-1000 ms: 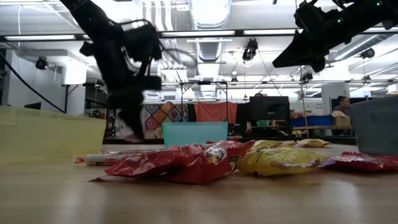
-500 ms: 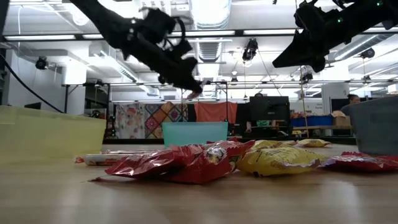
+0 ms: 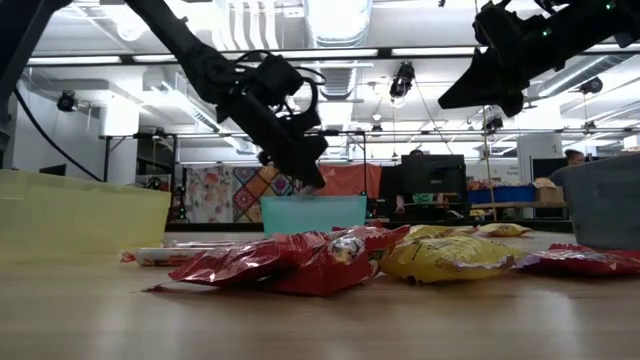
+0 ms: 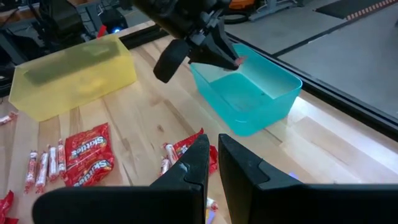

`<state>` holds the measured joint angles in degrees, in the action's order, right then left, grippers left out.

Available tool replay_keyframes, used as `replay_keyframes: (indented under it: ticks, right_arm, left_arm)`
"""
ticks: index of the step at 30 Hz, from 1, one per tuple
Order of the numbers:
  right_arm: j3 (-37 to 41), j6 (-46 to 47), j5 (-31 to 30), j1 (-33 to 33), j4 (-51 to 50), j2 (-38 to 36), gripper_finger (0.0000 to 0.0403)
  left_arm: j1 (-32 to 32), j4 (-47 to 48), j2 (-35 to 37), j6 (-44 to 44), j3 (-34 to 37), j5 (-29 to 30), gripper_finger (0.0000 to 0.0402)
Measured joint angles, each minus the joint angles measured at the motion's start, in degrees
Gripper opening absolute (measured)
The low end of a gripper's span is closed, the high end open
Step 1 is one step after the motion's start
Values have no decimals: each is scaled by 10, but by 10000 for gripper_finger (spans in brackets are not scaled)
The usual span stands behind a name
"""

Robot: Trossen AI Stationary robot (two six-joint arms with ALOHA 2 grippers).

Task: Sort candy
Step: Put the white candy into the green bin

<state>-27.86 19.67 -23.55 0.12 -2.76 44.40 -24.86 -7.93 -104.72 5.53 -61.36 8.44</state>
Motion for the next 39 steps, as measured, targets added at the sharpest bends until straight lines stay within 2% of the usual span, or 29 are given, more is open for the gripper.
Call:
replay_keyframes:
  ticks: [9, 15, 18, 25, 33, 35, 39]
  right_arm:
    - [0, 21, 0, 0, 0, 0, 29]
    - [0, 30, 29, 0, 4, 0, 29]
    - [0, 30, 37, 0, 14, 1, 29]
    - [-8, 29, 60, 0, 41, 34, 29]
    - [-78, 33, 92, 2, 24, 141, 29]
    - [-105, 36, 92, 2, -14, 170, 29]
    - [-166, 38, 92, 2, -99, 228, 29]
  left_arm:
    - [4, 16, 14, -11, 0, 0, 93]
    - [27, 47, 57, -21, 0, -1, 102]
    - [50, 97, 95, -37, 0, 0, 102]
    - [158, 254, 189, -109, 2, 0, 89]
    - [319, 274, 244, -154, 36, 2, 84]
    - [356, 270, 256, -172, 55, 33, 84]
    - [417, 269, 289, -232, 101, 139, 84]
